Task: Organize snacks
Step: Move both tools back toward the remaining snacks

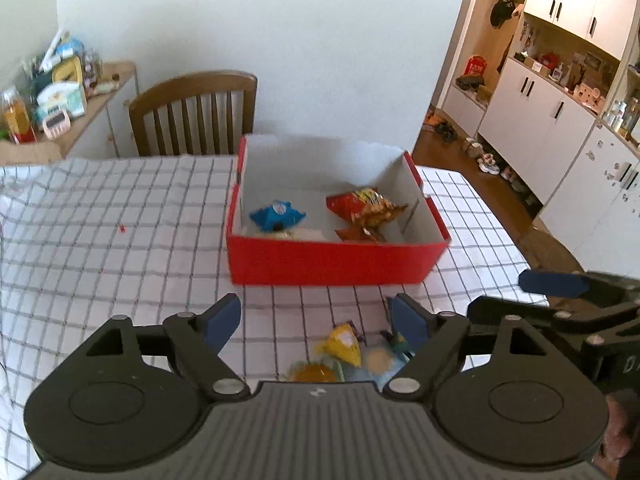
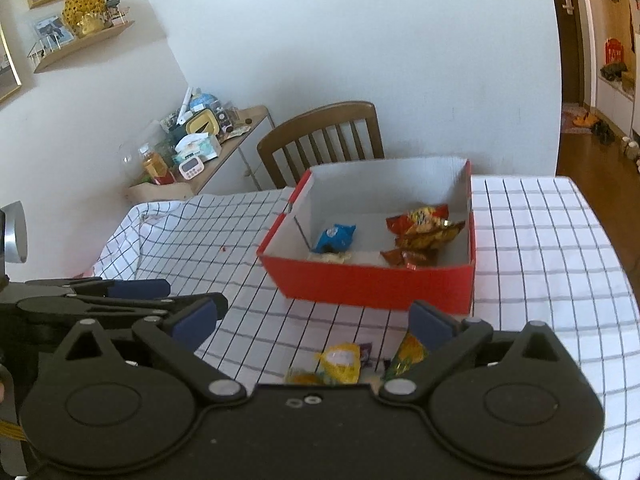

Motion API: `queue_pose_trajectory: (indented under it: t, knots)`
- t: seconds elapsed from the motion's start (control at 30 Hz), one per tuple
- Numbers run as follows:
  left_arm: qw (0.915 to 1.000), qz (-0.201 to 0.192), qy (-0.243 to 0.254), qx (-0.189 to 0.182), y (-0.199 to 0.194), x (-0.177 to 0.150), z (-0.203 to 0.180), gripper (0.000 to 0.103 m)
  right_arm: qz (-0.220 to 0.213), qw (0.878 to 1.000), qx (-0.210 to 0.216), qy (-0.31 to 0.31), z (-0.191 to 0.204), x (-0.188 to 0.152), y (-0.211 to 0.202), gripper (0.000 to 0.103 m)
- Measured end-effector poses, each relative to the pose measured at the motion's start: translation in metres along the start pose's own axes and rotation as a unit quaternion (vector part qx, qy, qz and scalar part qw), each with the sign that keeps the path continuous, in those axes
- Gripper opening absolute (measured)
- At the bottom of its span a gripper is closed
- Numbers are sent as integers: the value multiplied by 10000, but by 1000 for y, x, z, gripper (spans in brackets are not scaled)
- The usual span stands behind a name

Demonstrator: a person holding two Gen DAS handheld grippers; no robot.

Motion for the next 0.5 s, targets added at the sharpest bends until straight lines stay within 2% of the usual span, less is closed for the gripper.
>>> queue_pose_trajectory:
  t: [0.13,0.3,0.5]
  knots:
    - [9999,101,-108,-36,-2,-19,2,84,74,9998,66,146,2,-19,-1,103]
    - [9991,326,-276,-46,5,-41,6,90,166,9995,60,249,0,-40,-2,103]
    - [9976,611,-287,145,21,-68,7,90,415,9978,-18,518,-16,-69,7,103]
Point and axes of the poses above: each gripper's, at about its wrist camera, not at the fingertips, and y roughly the way its jaws point, z to its left, x to its top, the point moved 10 cm from there along y, roughly the way its jaws point, and after that the axes turned 13 degrees about x, right-handed, at the moved point
